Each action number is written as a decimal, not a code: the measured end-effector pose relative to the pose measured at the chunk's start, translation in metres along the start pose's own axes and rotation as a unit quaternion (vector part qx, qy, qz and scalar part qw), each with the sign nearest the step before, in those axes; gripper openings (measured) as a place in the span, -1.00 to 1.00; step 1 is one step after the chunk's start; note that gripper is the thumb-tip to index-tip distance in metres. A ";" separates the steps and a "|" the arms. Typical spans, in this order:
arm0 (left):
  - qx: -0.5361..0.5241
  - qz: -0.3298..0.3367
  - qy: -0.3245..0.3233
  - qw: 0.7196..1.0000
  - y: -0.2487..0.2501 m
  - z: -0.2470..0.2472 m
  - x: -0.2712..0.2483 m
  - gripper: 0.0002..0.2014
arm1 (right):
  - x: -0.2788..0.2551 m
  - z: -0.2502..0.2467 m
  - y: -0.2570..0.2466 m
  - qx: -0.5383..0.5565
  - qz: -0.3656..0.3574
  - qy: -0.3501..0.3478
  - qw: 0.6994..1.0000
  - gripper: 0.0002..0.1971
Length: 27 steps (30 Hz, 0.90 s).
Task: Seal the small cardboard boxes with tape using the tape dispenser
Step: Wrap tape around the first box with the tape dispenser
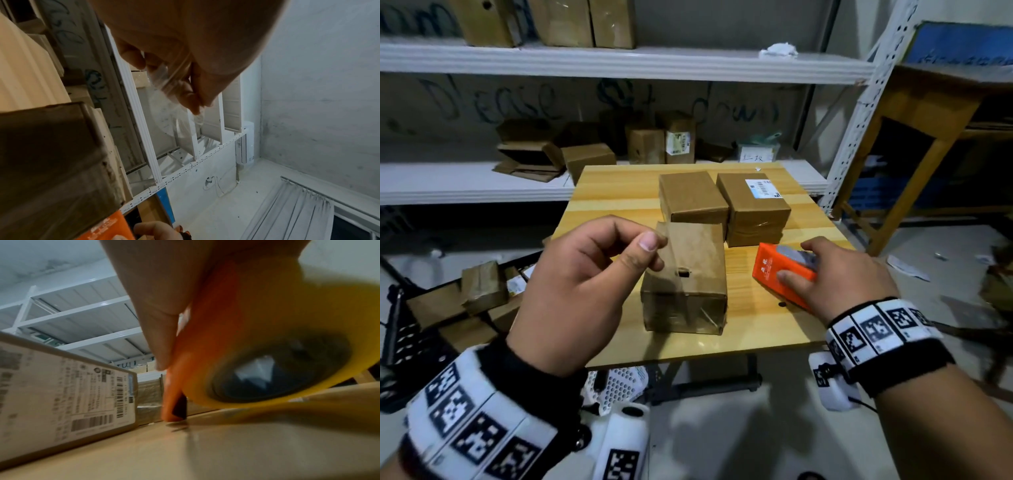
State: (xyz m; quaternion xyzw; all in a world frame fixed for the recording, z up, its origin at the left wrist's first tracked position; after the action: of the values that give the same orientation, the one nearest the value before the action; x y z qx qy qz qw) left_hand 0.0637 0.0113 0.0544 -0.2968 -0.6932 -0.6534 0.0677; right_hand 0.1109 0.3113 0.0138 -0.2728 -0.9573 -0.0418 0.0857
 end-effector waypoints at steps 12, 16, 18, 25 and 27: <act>-0.076 -0.026 0.001 0.997 -0.010 0.004 -0.002 -0.53 | -0.027 -0.046 -0.018 0.411 -0.076 0.126 0.899 -0.75; -0.107 -0.037 0.003 0.994 -0.017 0.005 -0.002 -0.28 | -0.052 -0.049 -0.052 0.577 -0.126 -0.068 0.804 -0.58; -0.124 -0.033 -0.005 0.992 -0.016 0.007 -0.003 -0.23 | -0.057 -0.038 -0.066 0.588 -0.139 -0.137 0.785 -0.41; -0.245 -0.040 -0.004 0.969 -0.012 0.012 -0.005 -0.14 | -0.061 -0.031 -0.080 0.644 -0.098 -0.237 0.721 -0.21; -0.304 -0.054 -0.009 0.951 -0.011 0.013 -0.003 -0.18 | -0.059 -0.031 -0.078 0.674 -0.059 -0.263 0.688 -0.03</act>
State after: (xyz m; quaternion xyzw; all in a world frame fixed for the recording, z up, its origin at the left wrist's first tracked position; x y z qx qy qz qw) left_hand 0.0640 0.0226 0.0413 -0.2711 -0.4775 -0.8330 -0.0671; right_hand 0.1235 0.2105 0.0310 -0.0841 -0.7253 0.6832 -0.0116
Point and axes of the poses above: each hand's wrist, its own x-axis towards the middle knuckle, its own z-axis out of the palm, y = z × x, the point moved 3 cm from there along x, towards the middle knuckle, and after that the axes turned 7 degrees about -x, right-handed, at the moved point
